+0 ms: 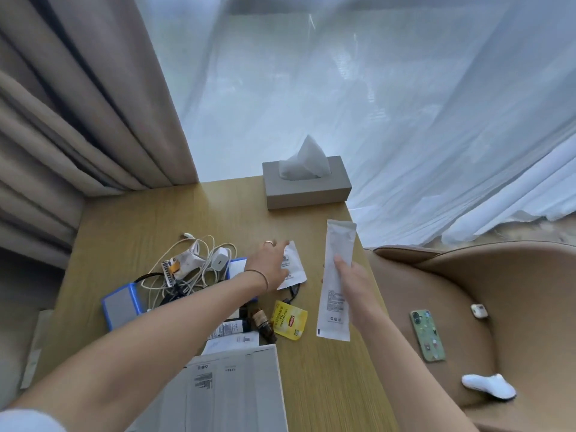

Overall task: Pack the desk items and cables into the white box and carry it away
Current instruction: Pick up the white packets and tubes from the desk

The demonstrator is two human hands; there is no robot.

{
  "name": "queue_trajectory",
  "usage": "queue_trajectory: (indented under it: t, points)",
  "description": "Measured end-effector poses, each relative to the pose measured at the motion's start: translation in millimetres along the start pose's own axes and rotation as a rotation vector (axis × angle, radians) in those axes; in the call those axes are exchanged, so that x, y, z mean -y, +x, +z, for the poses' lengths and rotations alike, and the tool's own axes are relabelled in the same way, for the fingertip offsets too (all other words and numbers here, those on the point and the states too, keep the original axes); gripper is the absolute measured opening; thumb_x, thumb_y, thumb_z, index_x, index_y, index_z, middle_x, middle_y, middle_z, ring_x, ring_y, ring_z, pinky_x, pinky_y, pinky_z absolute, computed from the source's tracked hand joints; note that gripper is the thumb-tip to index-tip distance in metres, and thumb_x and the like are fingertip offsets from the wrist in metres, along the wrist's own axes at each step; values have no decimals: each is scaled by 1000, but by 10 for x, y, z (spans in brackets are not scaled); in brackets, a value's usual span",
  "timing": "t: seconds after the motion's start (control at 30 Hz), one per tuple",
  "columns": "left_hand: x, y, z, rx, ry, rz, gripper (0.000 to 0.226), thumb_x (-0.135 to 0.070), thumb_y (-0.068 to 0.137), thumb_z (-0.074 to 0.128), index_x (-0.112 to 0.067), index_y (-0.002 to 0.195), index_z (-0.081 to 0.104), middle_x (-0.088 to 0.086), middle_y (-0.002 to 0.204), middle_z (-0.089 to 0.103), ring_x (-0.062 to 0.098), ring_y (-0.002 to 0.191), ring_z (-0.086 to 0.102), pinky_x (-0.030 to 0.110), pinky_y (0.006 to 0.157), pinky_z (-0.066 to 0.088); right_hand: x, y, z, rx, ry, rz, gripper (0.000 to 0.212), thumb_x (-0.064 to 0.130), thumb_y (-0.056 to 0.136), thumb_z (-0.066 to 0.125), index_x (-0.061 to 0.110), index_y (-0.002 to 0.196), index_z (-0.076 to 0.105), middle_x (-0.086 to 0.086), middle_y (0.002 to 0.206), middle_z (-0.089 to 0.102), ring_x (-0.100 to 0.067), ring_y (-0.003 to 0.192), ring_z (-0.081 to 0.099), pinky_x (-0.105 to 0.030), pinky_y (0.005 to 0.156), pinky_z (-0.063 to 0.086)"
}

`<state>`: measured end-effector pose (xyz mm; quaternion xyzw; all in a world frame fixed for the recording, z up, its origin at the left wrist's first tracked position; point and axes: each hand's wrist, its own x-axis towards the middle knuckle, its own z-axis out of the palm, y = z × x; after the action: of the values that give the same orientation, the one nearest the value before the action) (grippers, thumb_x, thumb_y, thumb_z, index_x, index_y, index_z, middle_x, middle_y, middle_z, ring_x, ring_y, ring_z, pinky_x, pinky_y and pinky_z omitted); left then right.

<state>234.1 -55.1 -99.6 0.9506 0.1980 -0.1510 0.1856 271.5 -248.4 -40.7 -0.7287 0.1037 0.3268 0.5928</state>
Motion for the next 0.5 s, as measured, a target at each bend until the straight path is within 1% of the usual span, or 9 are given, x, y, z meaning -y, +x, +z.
queue_trajectory:
  t: [0.07,0.13,0.2,0.27,0.33,0.4,0.47,0.5]
  points:
    - [-24,136,97,12,79,12,93,-43,78,78,-28,153,26,8,144,48,29,129,47,41,100,44,-66,9,-12,-1,2,18,33,37,103,52,11,91,68,-2,71,71,-17,61,67,-35,63,54]
    - [-29,228,177,25,149,25,107,-48,72,81,-27,156,17,9,143,49,30,127,49,41,101,43,-114,21,-17,-5,-4,31,33,38,102,53,12,89,68,-1,70,71,-17,60,67,-35,63,55]
    - [-16,287,225,20,184,35,114,-50,69,83,-28,156,13,10,139,52,30,124,51,41,102,42,-139,22,-21,-7,-18,44,32,39,101,53,14,88,68,-3,73,71,-18,63,68,-36,64,55]
    - [-6,321,234,-12,195,37,115,-50,66,85,-28,155,15,9,133,55,29,119,53,41,101,43,-155,13,-29,-1,-41,45,33,41,101,53,15,88,68,-3,76,71,-17,63,68,-34,63,55]
    - [-5,333,210,-57,161,40,108,-43,66,87,-28,152,23,8,127,55,28,112,56,39,93,46,-161,-16,-38,8,-48,39,33,40,101,53,15,88,68,-4,78,71,-16,62,68,-31,60,54]
    - [-15,314,154,-87,56,46,87,-30,72,84,-28,143,35,6,123,57,25,103,59,35,83,49,-154,-60,-41,24,-33,43,32,39,101,53,13,92,68,-6,81,71,-17,64,68,-31,60,54]
    - [-20,265,82,-126,-73,47,66,-24,77,80,-26,133,45,5,120,61,23,98,61,33,79,52,-126,-111,-37,44,-15,51,32,39,101,54,11,96,69,-7,83,71,-18,66,68,-32,61,55]
    - [-20,226,39,-157,-136,40,60,-25,79,79,-25,130,48,5,118,62,22,97,62,32,78,53,-106,-144,-30,56,-6,52,32,39,101,54,10,99,69,-8,84,71,-18,66,68,-32,61,55]
